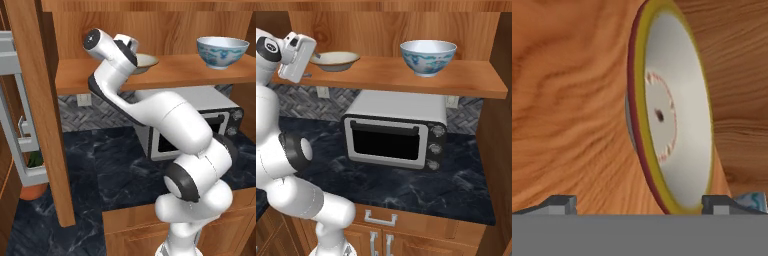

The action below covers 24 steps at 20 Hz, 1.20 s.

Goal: Pick up the bowls from the cabinet and place each bowl in front of a stool on the dining counter.

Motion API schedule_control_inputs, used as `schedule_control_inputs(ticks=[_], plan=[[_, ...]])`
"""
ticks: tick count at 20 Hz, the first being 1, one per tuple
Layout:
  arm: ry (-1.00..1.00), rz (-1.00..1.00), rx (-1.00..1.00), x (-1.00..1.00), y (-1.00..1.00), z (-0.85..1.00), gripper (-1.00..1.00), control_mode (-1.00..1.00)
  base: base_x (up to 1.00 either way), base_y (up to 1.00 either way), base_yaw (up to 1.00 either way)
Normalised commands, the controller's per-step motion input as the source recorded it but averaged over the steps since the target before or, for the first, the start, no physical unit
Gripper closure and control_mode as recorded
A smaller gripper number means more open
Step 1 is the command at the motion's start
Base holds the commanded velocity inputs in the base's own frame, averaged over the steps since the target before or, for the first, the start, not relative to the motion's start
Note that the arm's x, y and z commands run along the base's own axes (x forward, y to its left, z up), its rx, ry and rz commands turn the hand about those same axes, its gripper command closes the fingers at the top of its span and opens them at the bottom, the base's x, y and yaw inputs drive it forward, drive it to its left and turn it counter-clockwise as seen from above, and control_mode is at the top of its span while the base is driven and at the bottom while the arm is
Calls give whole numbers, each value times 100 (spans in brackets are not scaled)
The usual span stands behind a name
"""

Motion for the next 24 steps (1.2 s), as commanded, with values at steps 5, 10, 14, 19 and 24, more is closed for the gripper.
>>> schedule_control_inputs(ticks=[5,10,14,19,24], plan=[[1,1,0,35,2,0,-100,-100,0,0,0],[2,0,0,40,0,0,-100,-100,0,0,0],[1,0,0,42,0,0,-100,-100,0,0,0],[0,0,0,28,19,1,-100,-100,0,0,0],[0,0,0,38,9,11,-100,-100,0,0,0]])
